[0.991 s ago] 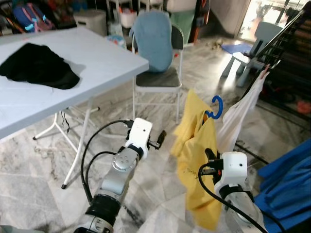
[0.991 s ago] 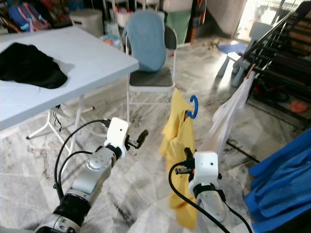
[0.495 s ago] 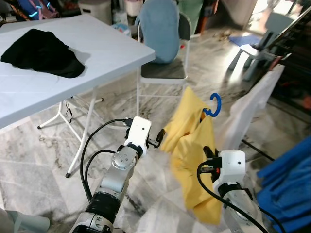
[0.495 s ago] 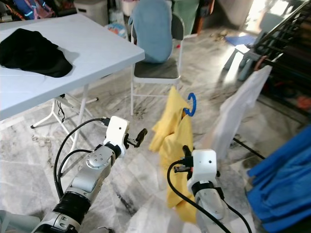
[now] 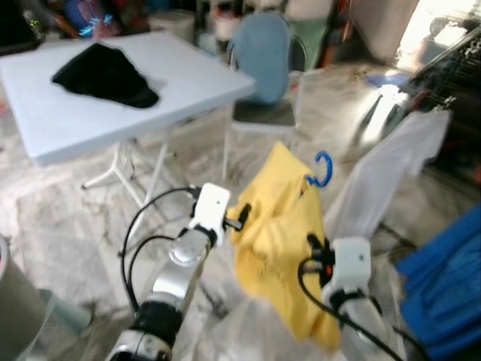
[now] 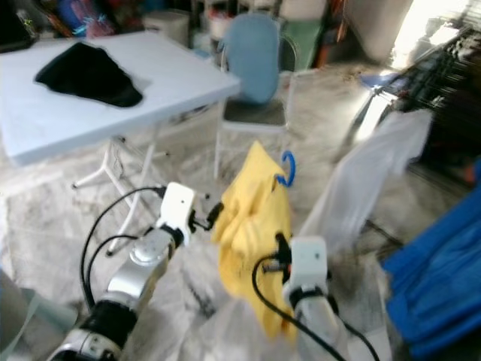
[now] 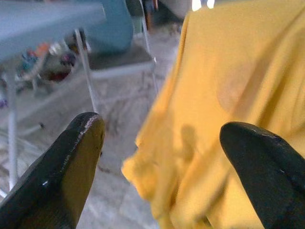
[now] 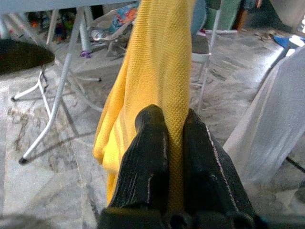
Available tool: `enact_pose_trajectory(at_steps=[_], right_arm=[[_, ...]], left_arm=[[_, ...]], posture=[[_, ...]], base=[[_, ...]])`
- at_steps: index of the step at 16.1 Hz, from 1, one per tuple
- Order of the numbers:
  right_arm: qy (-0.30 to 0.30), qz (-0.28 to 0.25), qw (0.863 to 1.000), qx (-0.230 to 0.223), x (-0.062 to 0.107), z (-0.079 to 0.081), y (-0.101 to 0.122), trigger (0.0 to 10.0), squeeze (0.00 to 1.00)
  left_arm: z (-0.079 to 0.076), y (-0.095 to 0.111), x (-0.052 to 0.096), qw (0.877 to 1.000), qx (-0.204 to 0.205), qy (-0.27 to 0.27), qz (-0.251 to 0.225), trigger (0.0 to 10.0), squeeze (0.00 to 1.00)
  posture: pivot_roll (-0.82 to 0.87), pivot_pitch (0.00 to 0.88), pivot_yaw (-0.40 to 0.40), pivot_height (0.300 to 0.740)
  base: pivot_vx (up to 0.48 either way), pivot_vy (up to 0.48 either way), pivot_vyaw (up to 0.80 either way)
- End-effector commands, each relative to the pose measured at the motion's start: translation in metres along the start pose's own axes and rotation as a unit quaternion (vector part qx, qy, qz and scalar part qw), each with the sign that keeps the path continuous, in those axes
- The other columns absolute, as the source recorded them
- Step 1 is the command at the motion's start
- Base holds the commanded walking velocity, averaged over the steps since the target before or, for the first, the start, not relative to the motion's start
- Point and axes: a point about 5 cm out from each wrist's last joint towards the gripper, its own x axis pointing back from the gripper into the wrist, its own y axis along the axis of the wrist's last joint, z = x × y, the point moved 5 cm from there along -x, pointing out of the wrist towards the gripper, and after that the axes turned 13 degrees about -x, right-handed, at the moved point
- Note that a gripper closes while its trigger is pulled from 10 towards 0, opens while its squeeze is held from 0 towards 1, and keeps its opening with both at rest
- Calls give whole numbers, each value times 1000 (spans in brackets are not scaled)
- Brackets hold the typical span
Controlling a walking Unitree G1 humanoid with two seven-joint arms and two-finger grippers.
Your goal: Hang hanger
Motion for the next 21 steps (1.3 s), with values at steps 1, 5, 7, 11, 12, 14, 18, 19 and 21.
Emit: enact_pose_trajectory(at_steps=[1,5,7,11,12,14,18,19,21], right_arm=[[10,-38,999,8,-4,4,20,10000,0],[19,-38,999,13,-5,6,21,10000,0],[24,-38,999,15,-5,6,22,10000,0],[97,-11,995,30,-2,20,21,10000,0],[116,-3,993,34,0,24,19,10000,0],[158,6,987,27,5,34,19,10000,0],[200,24,979,29,11,42,19,10000,0],[208,28,977,31,12,43,19,10000,0],[222,34,974,30,14,46,21,10000,0]], left_arm=[[-1,-4,1,1000,3,1,5,10000,0],[-2,-1,-2,999,-28,-31,-8,10000,0],[-6,3,-3,997,-46,-63,-22,10000,0],[-13,16,-6,990,-51,-115,-61,10000,0],[-14,19,-7,990,-42,-121,-65,10000,0],[-15,21,-8,988,-37,-131,-73,10000,0],[-16,25,-8,985,-12,-149,-86,10000,0],[-17,25,-8,983,-13,-158,-89,9647,0],[-20,22,-7,981,-13,-170,-88,1961,0]], posture=[[-34,0,-55,740],[-35,0,-58,740],[-36,0,-56,740],[-44,0,-52,740],[-45,0,-52,740],[-46,0,-52,740],[-40,0,-52,740],[-40,0,-52,740],[-40,0,-52,740]], base=[[0,0,800],[0,0,800],[0,0,800],[0,0,358],[0,0,0],[0,0,0],[0,0,0],[0,0,0],[0,0,0]])
